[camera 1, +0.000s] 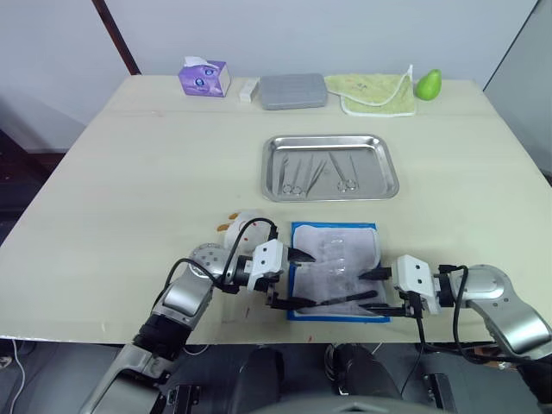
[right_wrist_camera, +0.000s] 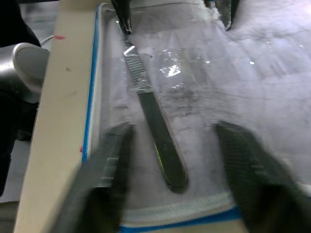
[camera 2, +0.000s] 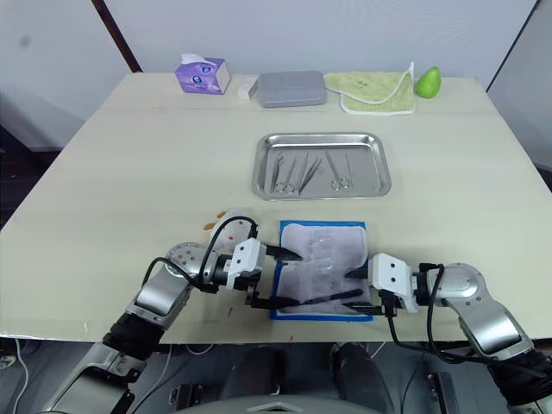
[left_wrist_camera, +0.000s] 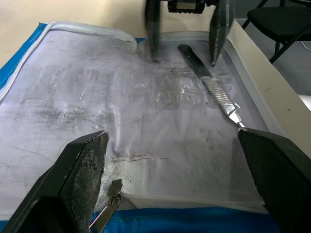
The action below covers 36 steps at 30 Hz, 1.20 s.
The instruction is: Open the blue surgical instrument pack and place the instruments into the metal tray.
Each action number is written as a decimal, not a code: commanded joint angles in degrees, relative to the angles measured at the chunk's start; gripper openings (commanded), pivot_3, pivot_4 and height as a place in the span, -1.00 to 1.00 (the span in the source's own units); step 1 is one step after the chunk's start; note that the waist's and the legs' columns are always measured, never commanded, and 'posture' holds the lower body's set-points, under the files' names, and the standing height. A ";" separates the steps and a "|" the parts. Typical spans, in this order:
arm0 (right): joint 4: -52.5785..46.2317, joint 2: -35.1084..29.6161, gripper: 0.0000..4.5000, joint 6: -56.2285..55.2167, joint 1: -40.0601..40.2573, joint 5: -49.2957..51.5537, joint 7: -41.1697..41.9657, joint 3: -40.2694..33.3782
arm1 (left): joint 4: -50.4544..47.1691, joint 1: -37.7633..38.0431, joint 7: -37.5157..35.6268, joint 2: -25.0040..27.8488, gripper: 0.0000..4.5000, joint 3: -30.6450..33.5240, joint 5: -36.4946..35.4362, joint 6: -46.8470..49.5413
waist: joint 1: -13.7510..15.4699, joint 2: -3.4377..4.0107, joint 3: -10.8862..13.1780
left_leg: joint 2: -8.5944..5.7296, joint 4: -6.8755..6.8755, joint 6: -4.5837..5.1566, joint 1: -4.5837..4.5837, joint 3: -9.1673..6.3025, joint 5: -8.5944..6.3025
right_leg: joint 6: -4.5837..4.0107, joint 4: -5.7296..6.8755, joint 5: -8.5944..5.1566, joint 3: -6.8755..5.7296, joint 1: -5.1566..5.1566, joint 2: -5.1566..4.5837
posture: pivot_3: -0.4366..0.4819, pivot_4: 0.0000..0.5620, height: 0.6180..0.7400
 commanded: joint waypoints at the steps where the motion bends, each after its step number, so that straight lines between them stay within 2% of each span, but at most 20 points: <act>1: 2.93 0.04 -0.71 2.55 0.71 -2.17 -0.33 2.66 | -0.73 1.50 -0.36 0.67 1.00 -1.04 0.34 1.48 | -0.07 -0.16 -0.11 | 0.00 0.00 0.00 0.01 0.00 0.00 | 0.00 0.00 0.00 0.00 0.00 0.00 | -0.05 -0.47 0.96; 2: 3.63 -0.27 -0.93 2.20 0.67 -2.79 -0.12 3.01 | -0.88 1.54 -0.36 0.70 1.00 -1.08 0.35 1.60 | -0.15 -0.26 -0.21 | 0.03 0.00 0.00 0.06 -0.01 0.00 | 0.00 0.01 0.00 0.00 0.02 0.04 | -0.05 -0.47 0.96; 3: 4.26 -0.54 -0.99 1.54 0.57 -3.37 0.10 3.30 | -0.90 1.52 -0.37 0.71 1.00 -1.09 0.33 1.69 | -0.21 -0.34 -0.30 | 0.05 0.00 0.00 0.12 -0.02 0.00 | 0.00 0.01 0.00 0.00 0.06 0.07 | -0.05 -0.47 0.96; 15: -1.92 -1.83 -0.99 3.49 0.99 0.53 -0.25 0.75 | -2.09 3.14 0.06 1.05 1.00 -0.78 0.10 1.91 | -0.11 -0.39 -0.41 | 0.06 -0.02 0.00 0.28 0.01 0.00 | -0.03 -0.01 -0.01 0.03 0.22 0.05 | -0.05 -0.47 0.96; 16: -2.44 -1.59 -0.81 4.21 0.71 1.55 -0.13 0.38 | -2.03 3.24 0.09 1.04 1.00 -0.80 0.13 1.80 | -0.10 -0.39 -0.41 | 0.06 -0.02 0.00 0.28 0.01 0.00 | -0.03 -0.01 -0.01 0.03 0.21 0.04 | -0.05 -0.47 0.96; 18: -3.91 -1.65 -0.68 5.42 0.19 3.42 0.42 -0.33 | -1.85 3.26 0.19 0.91 1.00 -0.90 0.22 1.63 | -0.09 -0.39 -0.40 | 0.05 -0.02 0.00 0.27 0.02 0.00 | -0.03 -0.02 -0.01 0.03 0.21 0.03 | -0.05 -0.47 0.96; 22: -7.22 -3.57 0.14 7.03 -0.82 4.20 0.68 -1.49 | -1.22 2.72 0.19 0.69 1.00 -0.94 0.22 1.56 | -0.03 -0.29 -0.34 | 0.04 -0.02 0.00 0.19 0.02 0.00 | -0.03 -0.01 -0.01 0.03 0.14 0.02 | -0.05 -0.47 0.96; 36: -6.11 -5.30 0.14 8.76 -5.06 -0.72 1.28 2.50 | -0.49 2.29 0.15 0.67 1.00 -1.14 0.30 1.26 | 0.10 -0.27 -0.33 | 0.03 -0.01 0.00 0.04 0.03 0.00 | -0.02 -0.01 0.00 0.03 0.02 0.01 | -0.05 -0.47 0.96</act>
